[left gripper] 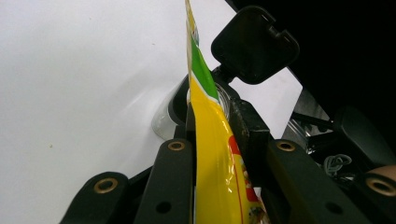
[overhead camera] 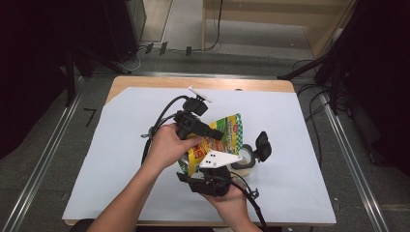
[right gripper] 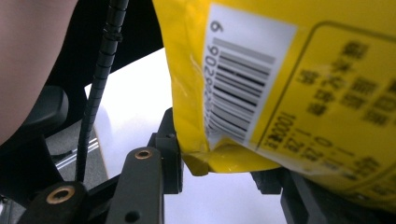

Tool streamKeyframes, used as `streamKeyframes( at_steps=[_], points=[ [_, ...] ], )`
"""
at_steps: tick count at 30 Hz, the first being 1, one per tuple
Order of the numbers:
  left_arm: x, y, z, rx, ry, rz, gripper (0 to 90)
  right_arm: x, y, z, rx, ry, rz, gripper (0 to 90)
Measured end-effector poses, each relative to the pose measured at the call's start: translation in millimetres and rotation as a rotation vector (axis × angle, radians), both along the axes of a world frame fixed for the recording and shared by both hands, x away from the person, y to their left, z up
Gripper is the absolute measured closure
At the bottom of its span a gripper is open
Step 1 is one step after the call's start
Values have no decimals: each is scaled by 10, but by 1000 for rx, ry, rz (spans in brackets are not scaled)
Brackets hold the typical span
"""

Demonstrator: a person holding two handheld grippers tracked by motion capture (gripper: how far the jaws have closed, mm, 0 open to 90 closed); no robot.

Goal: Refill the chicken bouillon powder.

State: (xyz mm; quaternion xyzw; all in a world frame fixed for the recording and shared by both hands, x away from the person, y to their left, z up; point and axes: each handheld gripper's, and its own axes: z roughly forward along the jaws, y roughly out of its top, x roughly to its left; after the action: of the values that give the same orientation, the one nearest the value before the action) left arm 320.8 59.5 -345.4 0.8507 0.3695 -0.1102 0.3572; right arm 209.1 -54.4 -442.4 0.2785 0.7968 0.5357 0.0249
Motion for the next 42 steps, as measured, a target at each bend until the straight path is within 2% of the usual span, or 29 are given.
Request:
streamKeyframes(
  at_steps=[7,18,25,34,36,42],
  points=[
    [-14,-17,11,14,-17,-7,798,-3,3,-5,-3,-1,-4,630],
    [-31,-27,25,11,-33,-5,796,2,10,-2,-1,-3,-5,629],
    [-77,-80,42,24,-60,-18,797,4,16,-48,-15,-17,-20,633],
    [-114,-114,55,29,-67,-25,799,0,27,-101,-13,-28,-28,640],
    [-111,-115,59,31,-64,-25,798,-3,26,-96,-10,-22,-28,642],
    [-8,-98,104,21,-17,-24,793,20,11,1,23,15,-12,645]
  ],
)
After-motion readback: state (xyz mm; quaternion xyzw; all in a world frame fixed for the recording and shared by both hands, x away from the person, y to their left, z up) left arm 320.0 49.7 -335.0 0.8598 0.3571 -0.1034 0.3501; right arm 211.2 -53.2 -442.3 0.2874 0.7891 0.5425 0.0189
